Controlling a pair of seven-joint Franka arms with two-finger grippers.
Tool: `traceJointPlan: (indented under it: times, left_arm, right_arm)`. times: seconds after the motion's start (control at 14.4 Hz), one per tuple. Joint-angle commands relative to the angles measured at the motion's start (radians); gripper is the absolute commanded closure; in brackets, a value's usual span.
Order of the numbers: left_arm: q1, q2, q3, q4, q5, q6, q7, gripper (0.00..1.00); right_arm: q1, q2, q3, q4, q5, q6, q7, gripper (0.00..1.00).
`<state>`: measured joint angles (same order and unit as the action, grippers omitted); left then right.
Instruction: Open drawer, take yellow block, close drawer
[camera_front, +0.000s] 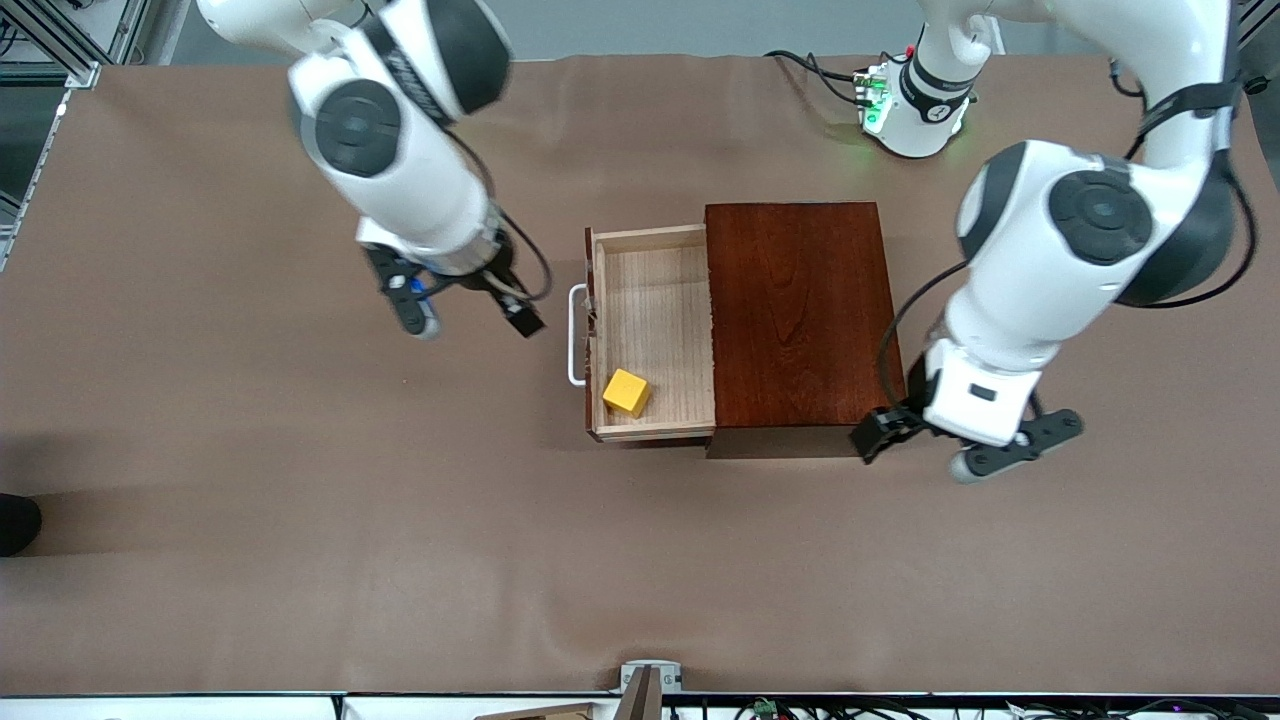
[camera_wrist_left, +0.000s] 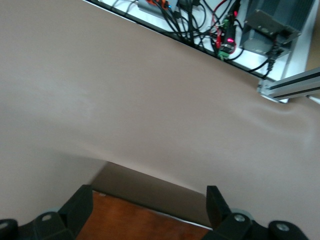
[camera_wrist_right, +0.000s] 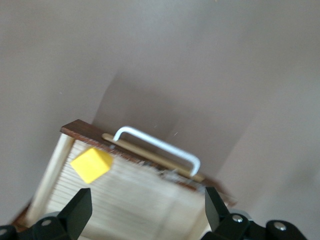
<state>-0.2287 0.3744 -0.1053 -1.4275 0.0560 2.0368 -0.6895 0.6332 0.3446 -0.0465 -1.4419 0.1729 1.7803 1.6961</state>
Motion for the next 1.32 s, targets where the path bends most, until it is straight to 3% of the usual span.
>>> traceJointPlan:
  times: [0.0,0.35,0.55,1.25]
  left_arm:
    - [0.061,-0.112,-0.013,-0.126,-0.022,-0.006,0.115,0.00]
    - [0.173,-0.182,-0.013,-0.157,-0.080,-0.122,0.410,0.00]
    - [0.212,-0.215,-0.007,-0.149,-0.081,-0.252,0.620,0.00]
    - [0.210,-0.376,0.022,-0.175,-0.062,-0.472,0.628,0.00]
  right_arm:
    - [0.034,0.099,-0.015,0.090,0.020,0.051,0.128,0.00]
    - [0.089,0.189,-0.015,0.090,0.017,0.255,0.129,0.00]
    - [0.123,0.232,-0.015,0.089,-0.030,0.346,0.103,0.00]
    - [0.109,0.301,-0.016,0.075,-0.062,0.426,-0.251,0.00]
